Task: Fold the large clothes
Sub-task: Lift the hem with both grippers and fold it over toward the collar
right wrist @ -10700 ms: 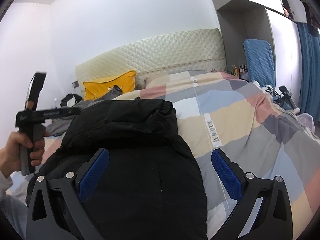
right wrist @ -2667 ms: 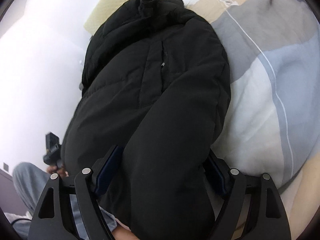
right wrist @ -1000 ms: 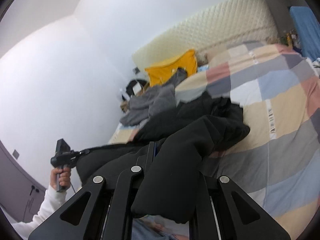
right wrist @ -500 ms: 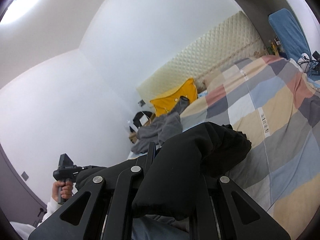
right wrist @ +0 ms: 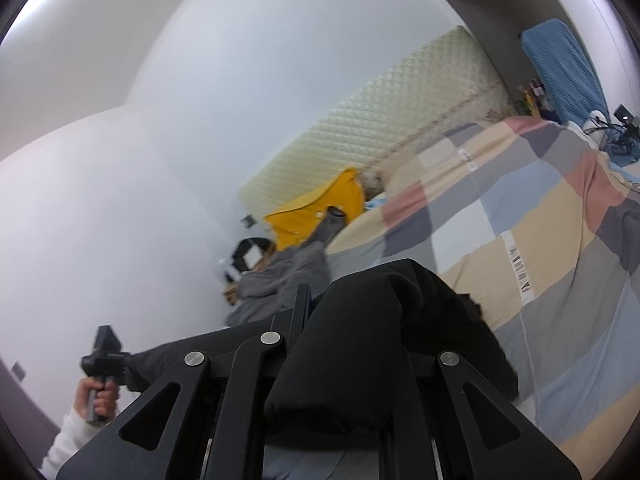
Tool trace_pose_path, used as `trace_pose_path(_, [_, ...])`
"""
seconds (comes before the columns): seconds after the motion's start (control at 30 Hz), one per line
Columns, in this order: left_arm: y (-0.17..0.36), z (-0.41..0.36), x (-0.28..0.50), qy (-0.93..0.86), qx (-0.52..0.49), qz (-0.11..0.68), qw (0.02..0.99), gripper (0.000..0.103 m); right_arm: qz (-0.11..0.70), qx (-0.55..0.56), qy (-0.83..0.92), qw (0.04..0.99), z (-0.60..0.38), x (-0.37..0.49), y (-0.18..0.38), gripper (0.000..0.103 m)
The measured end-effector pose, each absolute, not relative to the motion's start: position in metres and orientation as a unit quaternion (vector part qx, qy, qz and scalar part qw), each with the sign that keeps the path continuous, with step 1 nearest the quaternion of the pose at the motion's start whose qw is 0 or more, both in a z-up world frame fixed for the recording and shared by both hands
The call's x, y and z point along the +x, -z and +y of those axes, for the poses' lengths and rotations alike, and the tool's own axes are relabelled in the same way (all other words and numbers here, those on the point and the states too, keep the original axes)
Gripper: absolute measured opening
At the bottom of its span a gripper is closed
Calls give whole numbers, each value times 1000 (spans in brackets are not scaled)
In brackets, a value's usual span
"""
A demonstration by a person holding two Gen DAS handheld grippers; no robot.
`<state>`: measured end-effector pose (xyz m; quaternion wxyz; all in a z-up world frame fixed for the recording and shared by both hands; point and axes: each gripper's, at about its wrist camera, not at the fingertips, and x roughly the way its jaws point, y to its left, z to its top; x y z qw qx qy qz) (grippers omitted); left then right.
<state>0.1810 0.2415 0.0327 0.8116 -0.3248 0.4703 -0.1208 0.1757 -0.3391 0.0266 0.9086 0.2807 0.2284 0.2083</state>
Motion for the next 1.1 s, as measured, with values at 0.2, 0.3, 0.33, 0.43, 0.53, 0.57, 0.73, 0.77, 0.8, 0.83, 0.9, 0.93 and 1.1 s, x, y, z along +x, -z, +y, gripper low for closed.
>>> trace_pose_path(0.2, [-20, 231, 234, 93, -293, 476, 824, 10, 279, 276, -181, 902, -345, 254, 11, 8])
trace_pose_path(0.3, [-7, 225, 256, 75, -281, 485, 825, 10, 300, 264, -170, 901, -342, 280, 32, 8])
trace_pose_path(0.33, [-3, 222, 263, 68, -273, 488, 826, 10, 307, 261, -170, 899, -342, 289, 40, 8])
trace_pose_path(0.43, [11, 216, 284, 51, -253, 495, 830, 10, 332, 254, -161, 894, -339, 315, 63, 8])
trace_pose_path(0.53, [25, 210, 306, 34, -239, 502, 831, 10, 353, 255, -154, 887, -337, 338, 81, 8])
trace_pose_path(0.57, [31, 206, 314, 28, -230, 504, 832, 10, 363, 248, -149, 886, -335, 349, 87, 7])
trace_pose_path(0.73, [56, 188, 348, -1, -178, 516, 838, 10, 397, 237, -134, 876, -327, 382, 113, 7])
trace_pose_path(0.77, [62, 185, 353, -4, -171, 518, 838, 10, 404, 241, -133, 873, -326, 389, 122, 7])
trace_pose_path(0.8, [70, 183, 358, -8, -168, 521, 837, 10, 410, 244, -132, 869, -325, 394, 130, 6])
trace_pose_path(0.83, [77, 181, 365, -11, -168, 525, 834, 10, 415, 244, -130, 867, -324, 398, 135, 5])
trace_pose_path(0.9, [94, 179, 378, -15, -171, 535, 827, 10, 427, 244, -127, 862, -322, 407, 148, 5])
trace_pose_path(0.93, [100, 177, 384, -15, -171, 538, 825, 10, 434, 243, -125, 859, -322, 411, 155, 5])
trace_pose_path(1.1, [120, 165, 403, -16, -152, 545, 825, 10, 448, 257, -123, 847, -324, 422, 173, 5])
